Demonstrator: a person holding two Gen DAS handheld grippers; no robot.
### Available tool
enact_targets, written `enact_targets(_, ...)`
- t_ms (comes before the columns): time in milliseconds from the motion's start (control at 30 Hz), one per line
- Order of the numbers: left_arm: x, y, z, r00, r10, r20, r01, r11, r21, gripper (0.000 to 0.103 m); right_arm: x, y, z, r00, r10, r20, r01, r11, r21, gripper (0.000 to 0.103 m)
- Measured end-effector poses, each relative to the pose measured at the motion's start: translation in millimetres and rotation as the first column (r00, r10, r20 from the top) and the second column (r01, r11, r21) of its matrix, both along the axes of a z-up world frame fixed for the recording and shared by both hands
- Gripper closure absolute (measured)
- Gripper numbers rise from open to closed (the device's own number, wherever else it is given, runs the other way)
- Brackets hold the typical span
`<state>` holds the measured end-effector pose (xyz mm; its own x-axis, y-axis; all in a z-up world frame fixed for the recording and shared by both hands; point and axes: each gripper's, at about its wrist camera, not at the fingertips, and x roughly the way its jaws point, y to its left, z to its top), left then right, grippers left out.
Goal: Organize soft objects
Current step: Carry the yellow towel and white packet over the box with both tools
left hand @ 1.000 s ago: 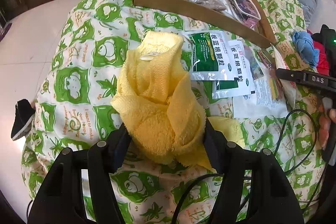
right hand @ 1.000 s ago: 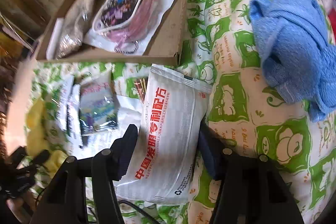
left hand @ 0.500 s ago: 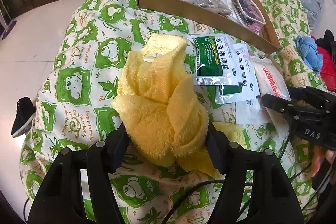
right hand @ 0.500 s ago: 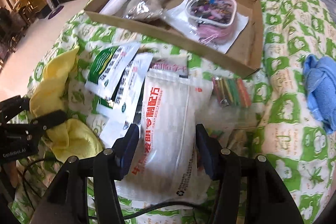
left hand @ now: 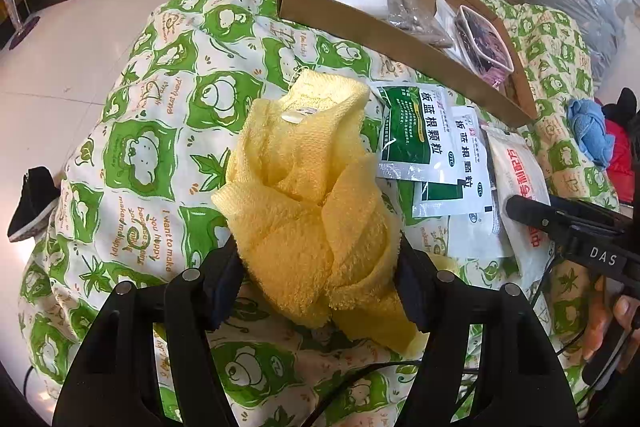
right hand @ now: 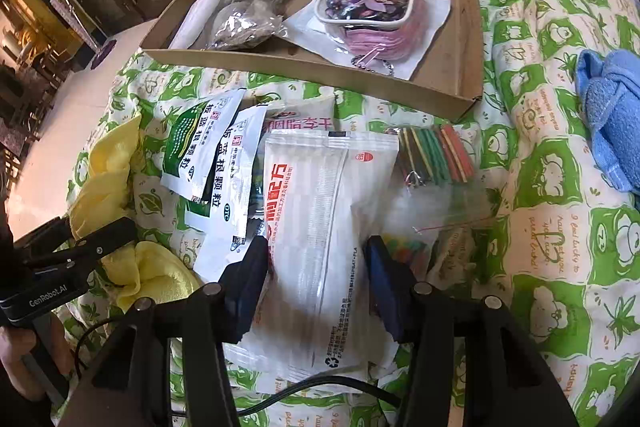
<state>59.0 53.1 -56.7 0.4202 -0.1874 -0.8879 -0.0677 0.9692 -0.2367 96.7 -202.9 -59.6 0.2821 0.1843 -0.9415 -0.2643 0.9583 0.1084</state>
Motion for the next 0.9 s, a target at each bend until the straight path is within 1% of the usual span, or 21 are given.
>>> enact_targets(33,-0.5,-0.2,0.6,1.0,-0.002,0.004,0.002,1.0,0.001,0.04,0.0,2.9,-2.3,1.0,-0.001,0.004,0.001,1.0,0.0,0.054)
enact_targets(200,-5.2,-1.1,9.0,0.999,-0.011,0.046,0.011,1.0,0.006,0.041,-4.6,4.6,12.1,0.999,-0.001,0.035,0.0,1.0,0.015,0.055)
enact_targets(300,-5.3,-1.4,10.5,0.999,-0.015,0.051,0.014,1.0,0.006,0.041,-4.6,2.0,18.4,0.998,-0.004,0.056,0.003,1.0,0.022,0.055)
enact_targets(533,-10.0,0.5,20.5,0.996,-0.009,0.088,0.008,1.0,0.016,0.041,-4.8,-3.2,31.5,0.997,-0.015,0.073,0.011,0.999,0.048,0.055)
enact_targets(667,-10.5,0.2,25.7,0.995,0.002,0.096,-0.003,1.0,0.012,0.041,-5.9,-5.7,38.9,0.996,-0.015,0.089,0.009,0.998,0.064,0.055)
enact_targets(800,-11.0,-2.0,37.1,0.993,0.004,0.114,-0.007,1.0,0.026,0.041,-5.4,-8.1,45.0,0.995,-0.012,0.097,0.004,0.997,0.081,0.055)
enact_targets(900,-11.0,-4.1,45.9,0.992,0.006,0.122,-0.009,1.0,0.019,0.041,-5.2,-9.1,47.8,0.995,-0.011,0.101,0.001,0.996,0.092,0.055)
